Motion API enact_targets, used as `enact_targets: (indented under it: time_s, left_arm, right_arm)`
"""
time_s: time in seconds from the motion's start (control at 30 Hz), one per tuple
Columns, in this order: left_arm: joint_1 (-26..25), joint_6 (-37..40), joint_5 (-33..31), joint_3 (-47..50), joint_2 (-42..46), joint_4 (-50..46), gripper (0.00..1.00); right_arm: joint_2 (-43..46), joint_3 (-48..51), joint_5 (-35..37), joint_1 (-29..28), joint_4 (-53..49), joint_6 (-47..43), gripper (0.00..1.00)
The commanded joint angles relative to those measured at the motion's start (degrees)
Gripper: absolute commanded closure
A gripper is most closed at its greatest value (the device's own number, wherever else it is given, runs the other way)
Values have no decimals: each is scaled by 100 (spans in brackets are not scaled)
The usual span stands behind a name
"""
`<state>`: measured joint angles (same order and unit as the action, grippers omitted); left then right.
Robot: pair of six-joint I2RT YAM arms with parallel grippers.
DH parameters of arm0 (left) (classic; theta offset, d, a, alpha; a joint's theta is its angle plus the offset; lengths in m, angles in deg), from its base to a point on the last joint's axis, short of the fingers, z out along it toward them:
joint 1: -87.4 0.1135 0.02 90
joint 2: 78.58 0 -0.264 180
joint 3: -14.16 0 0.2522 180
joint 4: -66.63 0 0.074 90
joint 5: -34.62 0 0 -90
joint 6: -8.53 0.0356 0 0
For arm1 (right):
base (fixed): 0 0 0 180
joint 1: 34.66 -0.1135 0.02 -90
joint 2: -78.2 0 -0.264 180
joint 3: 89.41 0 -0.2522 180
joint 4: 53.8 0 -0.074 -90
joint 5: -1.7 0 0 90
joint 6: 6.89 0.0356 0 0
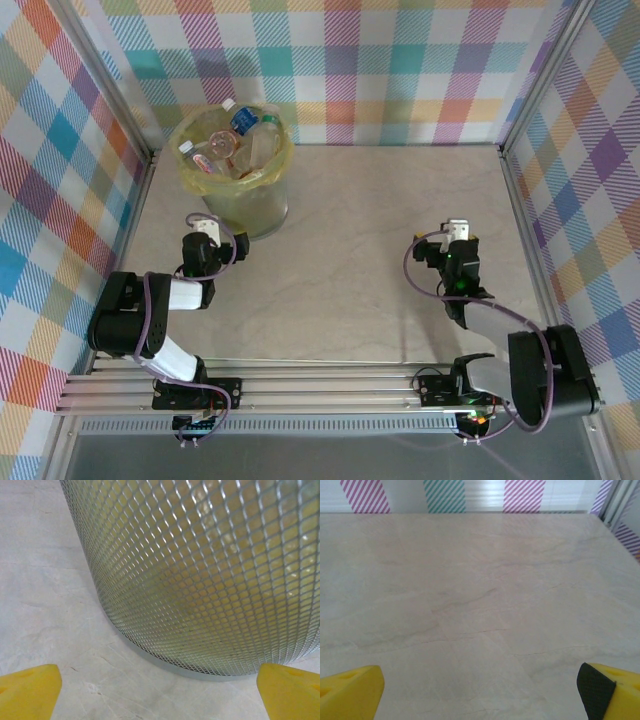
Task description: Put the plastic bottles in the bin
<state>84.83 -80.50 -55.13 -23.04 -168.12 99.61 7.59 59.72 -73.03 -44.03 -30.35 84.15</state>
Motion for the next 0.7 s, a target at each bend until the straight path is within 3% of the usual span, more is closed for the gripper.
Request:
enact_targets:
  time_s: [0.0,0.27,0.4,0.67]
  left_arm:
    - [81,74,96,-73,-35,-41,0]
    - [72,70,89,-73,-29,-40,0]
    - [72,72,89,-78,-29,-36,0]
    - [72,72,89,-74,-29,-40,0]
  right_arm:
    - [-287,-111,-381,69,472,-93,0]
    - [-789,-539,-916,239,351,-444,0]
    - [-1203,-406,-1111,480,1035,-339,0]
    - [-1714,-447,-1404,802,1390,-72,0]
